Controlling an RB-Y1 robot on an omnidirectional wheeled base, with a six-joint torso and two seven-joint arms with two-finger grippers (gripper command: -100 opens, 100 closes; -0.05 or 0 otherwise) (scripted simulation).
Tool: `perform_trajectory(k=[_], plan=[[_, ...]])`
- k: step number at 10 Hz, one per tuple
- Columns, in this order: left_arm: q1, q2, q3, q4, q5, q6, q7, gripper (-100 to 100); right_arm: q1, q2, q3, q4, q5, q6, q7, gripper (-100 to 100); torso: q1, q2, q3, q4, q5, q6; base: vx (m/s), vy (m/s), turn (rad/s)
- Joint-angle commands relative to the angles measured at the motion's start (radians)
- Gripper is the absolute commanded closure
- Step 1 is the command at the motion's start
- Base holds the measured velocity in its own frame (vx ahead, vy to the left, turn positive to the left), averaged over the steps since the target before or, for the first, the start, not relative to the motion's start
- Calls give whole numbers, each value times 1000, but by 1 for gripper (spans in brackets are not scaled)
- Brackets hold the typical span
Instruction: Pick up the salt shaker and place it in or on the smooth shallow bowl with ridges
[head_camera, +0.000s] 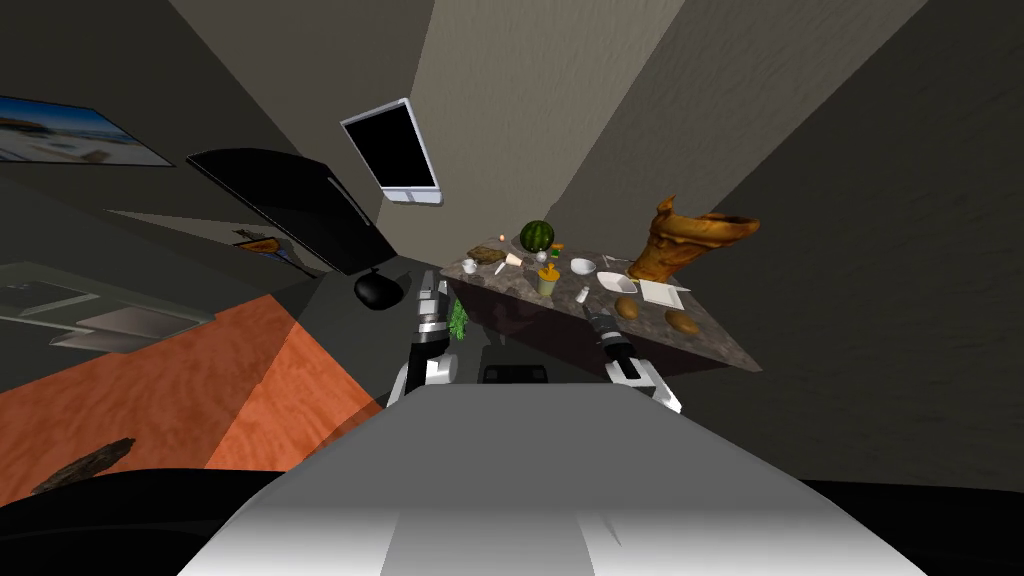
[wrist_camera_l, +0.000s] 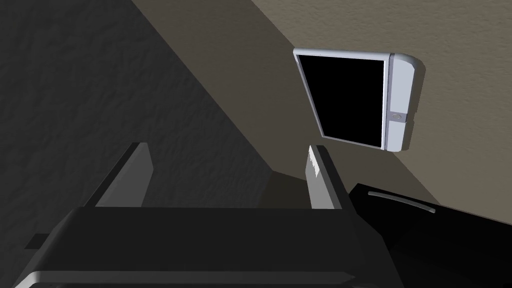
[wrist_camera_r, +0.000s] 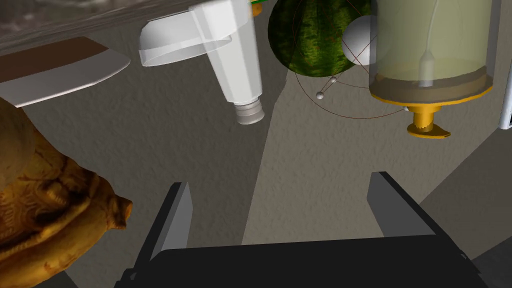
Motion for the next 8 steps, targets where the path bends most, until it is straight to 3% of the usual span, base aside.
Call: perform_trajectory(k=[1, 6, 8], plan=[[0, 0, 0, 0, 0, 0, 0, 0, -15, -7, 9, 21, 32, 7, 28, -100, 0, 0, 0, 0, 0, 0, 67, -18, 48], [0, 0, 0, 0, 0, 0, 0, 0, -70, -36, 25, 93, 130, 23, 110, -100, -2, -2, -1, 0, 0, 0, 96, -46, 52], [0, 0, 0, 0, 0, 0, 0, 0, -73, -38, 24, 96, 132, 22, 111, -100, -3, -4, -3, -1, -1, 0, 108, -56, 33]])
